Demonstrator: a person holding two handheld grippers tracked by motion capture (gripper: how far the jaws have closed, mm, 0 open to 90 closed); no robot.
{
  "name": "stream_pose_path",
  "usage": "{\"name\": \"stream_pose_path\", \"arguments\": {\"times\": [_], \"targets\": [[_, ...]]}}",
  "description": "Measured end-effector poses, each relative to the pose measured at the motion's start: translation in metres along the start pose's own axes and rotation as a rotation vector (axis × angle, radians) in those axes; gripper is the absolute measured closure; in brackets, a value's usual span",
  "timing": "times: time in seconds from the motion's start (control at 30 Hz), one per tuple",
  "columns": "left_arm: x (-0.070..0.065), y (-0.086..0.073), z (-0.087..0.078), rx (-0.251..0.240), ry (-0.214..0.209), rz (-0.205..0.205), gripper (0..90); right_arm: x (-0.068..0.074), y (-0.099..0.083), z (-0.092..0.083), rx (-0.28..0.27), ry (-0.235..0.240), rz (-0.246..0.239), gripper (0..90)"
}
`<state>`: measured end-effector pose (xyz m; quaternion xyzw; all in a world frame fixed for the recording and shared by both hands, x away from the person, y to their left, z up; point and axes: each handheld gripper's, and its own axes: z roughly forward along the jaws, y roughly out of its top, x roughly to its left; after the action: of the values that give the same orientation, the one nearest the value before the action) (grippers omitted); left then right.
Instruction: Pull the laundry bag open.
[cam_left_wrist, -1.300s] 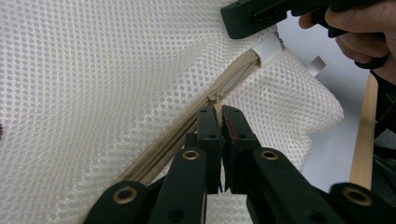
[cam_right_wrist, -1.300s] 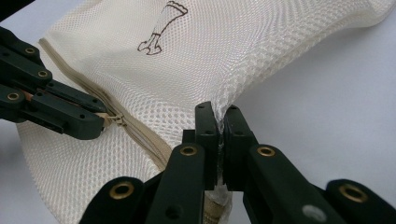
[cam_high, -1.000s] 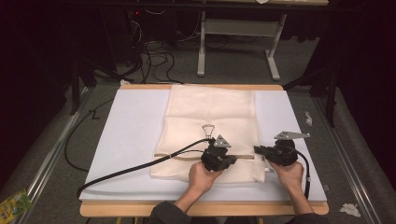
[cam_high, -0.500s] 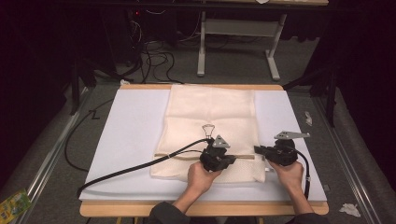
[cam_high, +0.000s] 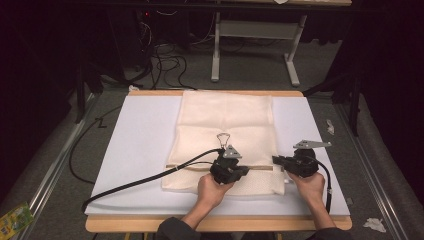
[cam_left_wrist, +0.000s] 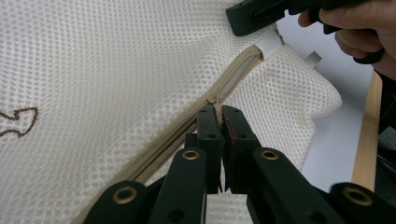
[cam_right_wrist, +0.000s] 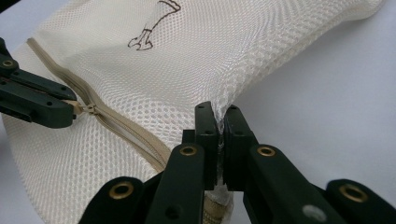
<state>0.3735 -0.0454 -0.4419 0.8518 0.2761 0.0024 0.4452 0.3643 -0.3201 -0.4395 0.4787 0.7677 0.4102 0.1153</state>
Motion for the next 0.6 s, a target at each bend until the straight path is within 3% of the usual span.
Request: {"name": "stream_pose_path", "arguments": {"times": [0.6], "targets": [[0.006, -0.004, -0.014, -0.017, 0.019, -0.012, 87.1, 0.0, 0.002, 0.0, 0.002, -0.013, -0.005, 88.1]]}}
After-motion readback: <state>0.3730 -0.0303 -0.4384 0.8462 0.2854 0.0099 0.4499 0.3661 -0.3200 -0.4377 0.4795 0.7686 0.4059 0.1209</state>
